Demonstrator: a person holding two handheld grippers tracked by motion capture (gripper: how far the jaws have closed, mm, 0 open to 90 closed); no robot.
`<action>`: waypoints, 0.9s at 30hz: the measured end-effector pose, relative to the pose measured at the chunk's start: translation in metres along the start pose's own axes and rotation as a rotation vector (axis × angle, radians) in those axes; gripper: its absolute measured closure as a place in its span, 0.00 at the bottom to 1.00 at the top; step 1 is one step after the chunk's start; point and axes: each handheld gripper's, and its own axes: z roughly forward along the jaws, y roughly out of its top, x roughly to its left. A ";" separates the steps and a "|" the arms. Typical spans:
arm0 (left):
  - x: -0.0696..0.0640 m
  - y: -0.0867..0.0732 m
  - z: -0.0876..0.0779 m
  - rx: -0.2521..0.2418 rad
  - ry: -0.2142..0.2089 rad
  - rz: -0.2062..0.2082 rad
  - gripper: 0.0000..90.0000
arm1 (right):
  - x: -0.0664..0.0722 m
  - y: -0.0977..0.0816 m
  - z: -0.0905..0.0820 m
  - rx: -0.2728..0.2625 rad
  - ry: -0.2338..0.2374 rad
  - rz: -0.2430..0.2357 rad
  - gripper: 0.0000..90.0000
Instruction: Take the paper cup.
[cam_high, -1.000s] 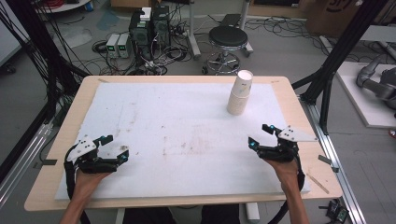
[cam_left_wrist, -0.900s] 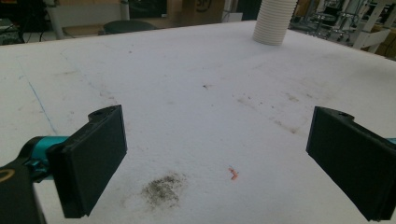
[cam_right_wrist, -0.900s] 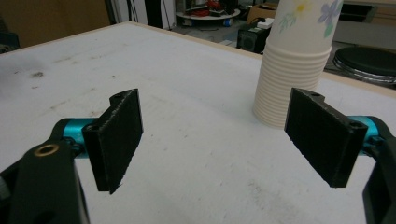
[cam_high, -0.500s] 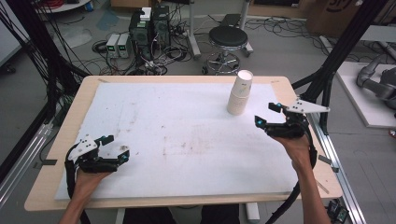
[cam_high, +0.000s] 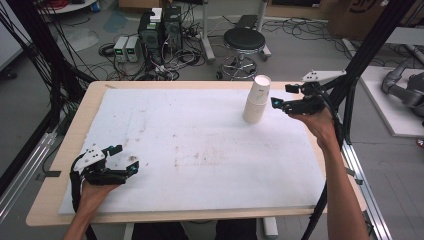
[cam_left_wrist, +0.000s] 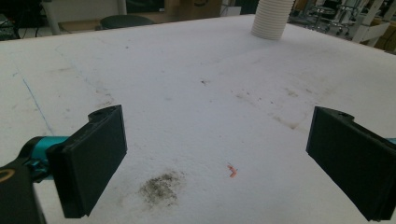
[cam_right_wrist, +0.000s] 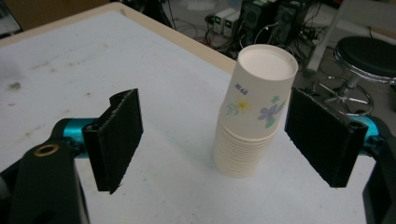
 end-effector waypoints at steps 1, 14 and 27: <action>0.000 0.000 0.000 0.002 0.000 0.004 0.06 | -0.003 0.004 0.002 0.006 -0.004 -0.004 0.22; -0.002 0.000 0.001 0.011 -0.003 0.025 0.06 | -0.028 0.042 0.041 0.158 0.009 -0.036 0.22; -0.003 0.001 0.002 0.026 -0.002 0.042 0.06 | -0.044 0.069 0.072 0.276 0.006 -0.048 0.22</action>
